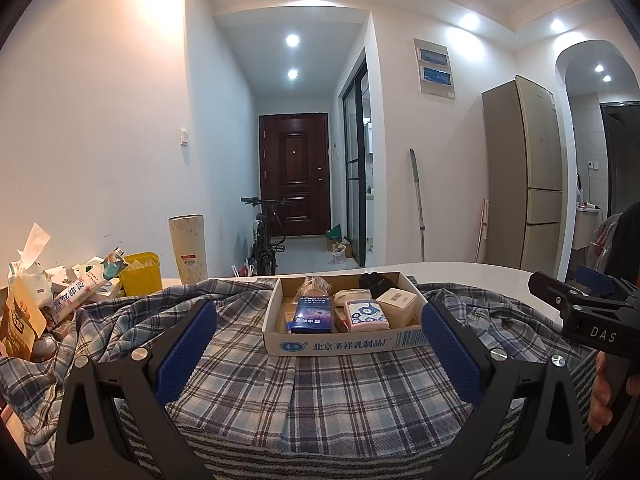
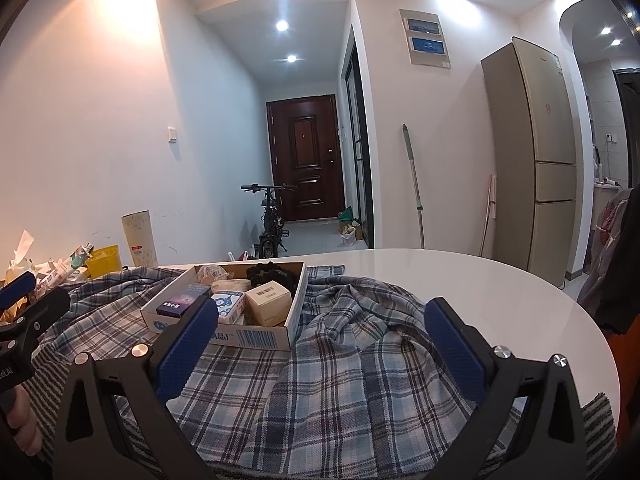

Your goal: Organize objects

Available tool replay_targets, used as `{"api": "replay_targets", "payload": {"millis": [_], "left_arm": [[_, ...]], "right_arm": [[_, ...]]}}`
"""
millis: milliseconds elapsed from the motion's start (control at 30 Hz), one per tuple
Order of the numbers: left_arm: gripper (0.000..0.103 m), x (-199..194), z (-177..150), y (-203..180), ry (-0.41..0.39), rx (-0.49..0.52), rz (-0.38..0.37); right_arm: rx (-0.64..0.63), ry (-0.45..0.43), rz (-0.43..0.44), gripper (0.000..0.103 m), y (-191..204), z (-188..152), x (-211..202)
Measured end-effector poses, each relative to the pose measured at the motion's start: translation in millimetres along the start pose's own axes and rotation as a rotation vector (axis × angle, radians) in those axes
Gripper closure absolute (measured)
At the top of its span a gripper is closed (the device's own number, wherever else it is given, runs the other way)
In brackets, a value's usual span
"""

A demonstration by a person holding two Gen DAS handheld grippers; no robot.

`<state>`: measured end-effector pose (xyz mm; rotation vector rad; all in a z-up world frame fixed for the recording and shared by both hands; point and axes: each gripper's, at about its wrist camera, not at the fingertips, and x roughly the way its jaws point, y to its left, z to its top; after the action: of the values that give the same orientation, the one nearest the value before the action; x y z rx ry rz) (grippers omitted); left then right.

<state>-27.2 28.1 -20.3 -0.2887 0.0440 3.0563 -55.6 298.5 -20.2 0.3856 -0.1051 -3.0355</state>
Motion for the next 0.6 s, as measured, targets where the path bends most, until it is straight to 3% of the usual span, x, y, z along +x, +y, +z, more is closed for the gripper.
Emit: {"api": "replay_targets", "payload": {"millis": [600], "left_arm": [[0.0, -2.1, -1.5, 3.0, -0.001, -0.008, 0.002]], "right_arm": [[0.0, 0.003, -0.001, 0.0, 0.7, -0.5, 0.4]]}}
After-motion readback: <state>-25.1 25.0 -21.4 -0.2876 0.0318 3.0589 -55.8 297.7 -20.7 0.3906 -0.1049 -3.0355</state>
